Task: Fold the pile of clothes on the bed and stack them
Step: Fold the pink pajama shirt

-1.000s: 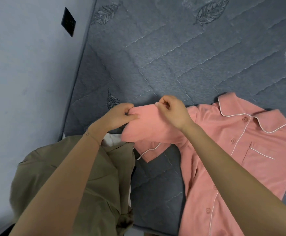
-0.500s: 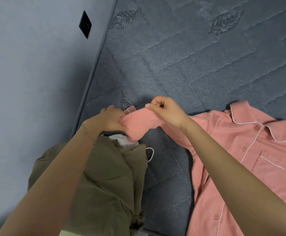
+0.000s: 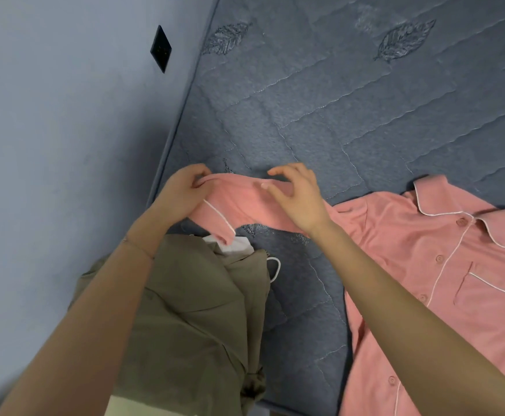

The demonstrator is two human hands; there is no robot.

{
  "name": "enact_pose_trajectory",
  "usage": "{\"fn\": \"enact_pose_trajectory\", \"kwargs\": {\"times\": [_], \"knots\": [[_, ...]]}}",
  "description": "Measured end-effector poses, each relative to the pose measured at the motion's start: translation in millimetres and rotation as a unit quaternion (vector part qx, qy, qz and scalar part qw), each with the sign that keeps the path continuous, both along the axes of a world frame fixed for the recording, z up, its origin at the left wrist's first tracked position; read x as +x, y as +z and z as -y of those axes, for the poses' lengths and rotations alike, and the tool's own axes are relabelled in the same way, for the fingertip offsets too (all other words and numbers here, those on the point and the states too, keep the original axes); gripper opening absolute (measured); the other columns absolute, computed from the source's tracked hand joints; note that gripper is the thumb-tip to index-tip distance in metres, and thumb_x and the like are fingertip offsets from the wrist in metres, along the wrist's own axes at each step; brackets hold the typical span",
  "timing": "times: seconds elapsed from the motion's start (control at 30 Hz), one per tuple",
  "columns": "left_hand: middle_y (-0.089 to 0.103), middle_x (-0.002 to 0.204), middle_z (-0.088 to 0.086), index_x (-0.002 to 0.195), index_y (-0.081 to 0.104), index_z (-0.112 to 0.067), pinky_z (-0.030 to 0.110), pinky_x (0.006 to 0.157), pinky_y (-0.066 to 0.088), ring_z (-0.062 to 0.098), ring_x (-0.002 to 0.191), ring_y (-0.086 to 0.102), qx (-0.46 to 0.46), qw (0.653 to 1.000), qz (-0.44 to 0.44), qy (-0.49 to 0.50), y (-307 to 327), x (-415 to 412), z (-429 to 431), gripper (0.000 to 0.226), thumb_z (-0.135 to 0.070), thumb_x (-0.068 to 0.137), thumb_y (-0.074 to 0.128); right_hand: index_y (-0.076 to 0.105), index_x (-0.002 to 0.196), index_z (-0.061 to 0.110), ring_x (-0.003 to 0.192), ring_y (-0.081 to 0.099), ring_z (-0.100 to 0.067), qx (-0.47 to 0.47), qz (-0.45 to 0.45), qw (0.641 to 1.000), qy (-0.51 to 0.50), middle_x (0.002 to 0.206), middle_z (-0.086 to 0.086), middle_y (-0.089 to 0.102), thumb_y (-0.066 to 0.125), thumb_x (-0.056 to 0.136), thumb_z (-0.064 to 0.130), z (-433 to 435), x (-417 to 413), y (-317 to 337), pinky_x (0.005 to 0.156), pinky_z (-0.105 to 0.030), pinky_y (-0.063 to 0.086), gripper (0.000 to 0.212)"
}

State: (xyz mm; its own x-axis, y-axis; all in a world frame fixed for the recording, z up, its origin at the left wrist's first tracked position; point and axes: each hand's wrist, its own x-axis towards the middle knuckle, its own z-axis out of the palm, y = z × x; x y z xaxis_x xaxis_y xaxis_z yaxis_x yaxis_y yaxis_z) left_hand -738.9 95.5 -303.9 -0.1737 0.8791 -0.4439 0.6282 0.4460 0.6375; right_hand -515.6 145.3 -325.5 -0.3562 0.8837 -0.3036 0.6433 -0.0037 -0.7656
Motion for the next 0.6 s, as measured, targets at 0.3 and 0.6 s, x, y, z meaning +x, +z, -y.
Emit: {"fn": "enact_pose_trajectory", "kwargs": {"times": [0.3, 0.6], "knots": [[0.057, 0.067, 0.007, 0.079, 0.066, -0.004, 0.024, 0.054, 0.038, 0.012, 0.056, 0.049, -0.062, 0.958, 0.253, 0.124, 5, 107, -23, 0.031, -0.024, 0.099, 0.054, 0.059, 0.124, 0.022, 0.102, 0.058, 0.010, -0.205, -0.263, 0.940, -0.070, 0.111, 0.018, 0.066, 0.056, 0.096, 0.030, 25, 35, 23, 0.091, -0.012, 0.043, 0.029], [0.063, 0.124, 0.021, 0.124, 0.062, -0.002, 0.044, 0.100, 0.049, 0.026, 0.113, 0.062, -0.049, 0.944, 0.305, 0.117, 12, 220, -37, 0.033, -0.022, 0.102, 0.046, 0.013, 0.154, 0.017, 0.125, 0.046, 0.007, -0.202, -0.224, 0.953, -0.038, 0.145, 0.009, 0.041, 0.083, 0.073, 0.007, 26, 146, 19, 0.102, -0.012, 0.038, 0.108]]}}
